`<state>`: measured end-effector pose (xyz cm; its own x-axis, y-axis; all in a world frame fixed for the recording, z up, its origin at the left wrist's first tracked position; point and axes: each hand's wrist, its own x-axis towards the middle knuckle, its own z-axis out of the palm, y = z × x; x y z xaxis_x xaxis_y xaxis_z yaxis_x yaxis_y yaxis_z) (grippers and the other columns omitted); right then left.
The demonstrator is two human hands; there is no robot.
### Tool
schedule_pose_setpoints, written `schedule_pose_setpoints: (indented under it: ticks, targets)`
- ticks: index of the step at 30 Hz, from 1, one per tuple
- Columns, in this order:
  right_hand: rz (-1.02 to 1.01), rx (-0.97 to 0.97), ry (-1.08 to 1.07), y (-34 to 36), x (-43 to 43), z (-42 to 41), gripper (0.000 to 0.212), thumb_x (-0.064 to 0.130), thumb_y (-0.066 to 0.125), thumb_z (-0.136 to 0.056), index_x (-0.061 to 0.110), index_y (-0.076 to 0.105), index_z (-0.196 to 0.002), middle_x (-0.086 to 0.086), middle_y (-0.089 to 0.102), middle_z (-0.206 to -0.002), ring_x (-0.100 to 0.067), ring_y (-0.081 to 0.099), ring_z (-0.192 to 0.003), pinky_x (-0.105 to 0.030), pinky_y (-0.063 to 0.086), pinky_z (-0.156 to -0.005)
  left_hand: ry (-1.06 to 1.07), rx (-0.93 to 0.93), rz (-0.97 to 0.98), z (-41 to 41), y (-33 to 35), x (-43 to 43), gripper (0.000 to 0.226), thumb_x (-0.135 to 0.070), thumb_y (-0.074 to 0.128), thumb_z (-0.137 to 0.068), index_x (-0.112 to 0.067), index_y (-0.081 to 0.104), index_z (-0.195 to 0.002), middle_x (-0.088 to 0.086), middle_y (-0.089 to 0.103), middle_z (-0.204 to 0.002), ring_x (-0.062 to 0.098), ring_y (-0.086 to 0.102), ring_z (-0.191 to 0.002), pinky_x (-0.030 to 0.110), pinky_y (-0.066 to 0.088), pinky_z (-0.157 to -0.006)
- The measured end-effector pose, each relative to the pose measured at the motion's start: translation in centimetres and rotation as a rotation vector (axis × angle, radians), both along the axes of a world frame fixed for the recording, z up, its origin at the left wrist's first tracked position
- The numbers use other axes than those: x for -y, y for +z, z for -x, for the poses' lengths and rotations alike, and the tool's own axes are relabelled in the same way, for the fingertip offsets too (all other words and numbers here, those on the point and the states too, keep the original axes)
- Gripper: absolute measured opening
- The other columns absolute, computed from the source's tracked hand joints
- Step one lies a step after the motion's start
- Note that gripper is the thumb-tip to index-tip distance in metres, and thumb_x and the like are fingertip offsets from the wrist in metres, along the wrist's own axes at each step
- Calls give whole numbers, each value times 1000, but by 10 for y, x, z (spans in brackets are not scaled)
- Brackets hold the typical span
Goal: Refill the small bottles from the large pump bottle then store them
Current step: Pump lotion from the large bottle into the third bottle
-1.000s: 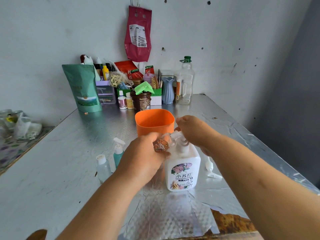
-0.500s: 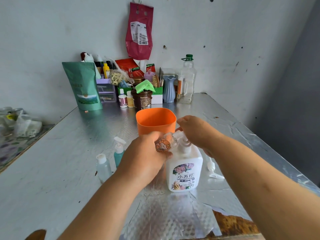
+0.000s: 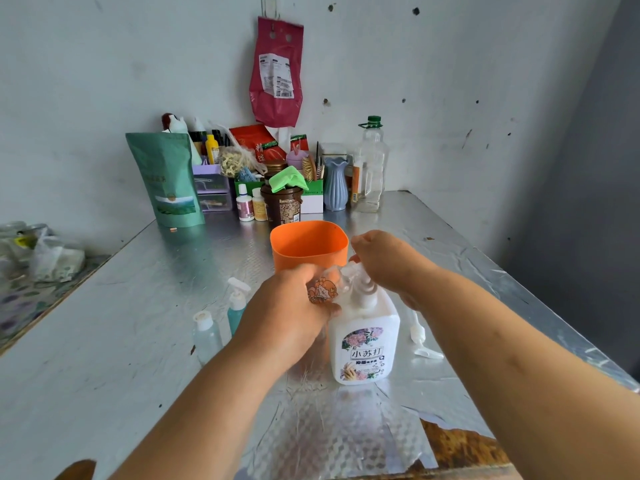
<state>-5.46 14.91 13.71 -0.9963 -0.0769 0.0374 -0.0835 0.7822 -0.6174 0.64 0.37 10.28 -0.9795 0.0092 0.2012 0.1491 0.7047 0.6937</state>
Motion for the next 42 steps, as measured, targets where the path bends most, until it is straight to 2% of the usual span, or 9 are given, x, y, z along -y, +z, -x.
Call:
schedule_pose_setpoints:
  ticks: [17, 22, 28, 32, 42]
  targets:
    - [49, -12, -20, -14, 2, 1, 34, 16, 30, -101, 2, 54, -120, -20, 59, -118, -37, 57, -110, -42, 48, -92, -3, 5, -30, 4, -11, 0, 40, -27, 79, -78, -34, 66, -115, -11, 73, -103, 17, 66, -99, 39, 52, -87]
    - [91, 12, -13, -10, 3, -2, 35, 11, 29, -101, -4, 54, -120, -26, 57, -119, -40, 55, -110, -45, 48, -93, -1, 11, -34, 1, -9, 1, 38, -27, 79, -78, -31, 67, -114, -10, 72, -101, 16, 66, -97, 39, 52, -86]
    - [67, -7, -6, -1, -1, -2, 41, 21, 27, -102, -3, 56, -117, -28, 58, -118, -42, 55, -110, -43, 46, -90, -1, -3, -11, -1, -1, 0, 40, -30, 79, -78, -33, 66, -115, -11, 72, -102, 15, 66, -96, 39, 53, -85]
    - [103, 29, -16, -1, 1, -3, 37, 14, 27, -101, -5, 55, -118, -28, 57, -118, -41, 55, -110, -43, 46, -92, 1, 1, 3, -1, -1, 0, 38, -31, 78, -79, -34, 66, -115, -12, 71, -103, 15, 65, -96, 37, 53, -85]
    - [65, 1, -21, -8, 3, -1, 35, 13, 28, -101, -3, 54, -119, -25, 57, -118, -39, 55, -110, -43, 46, -91, 4, 1, -16, 3, -8, 1, 39, -29, 79, -78, -34, 66, -114, -13, 72, -103, 15, 66, -97, 39, 53, -87]
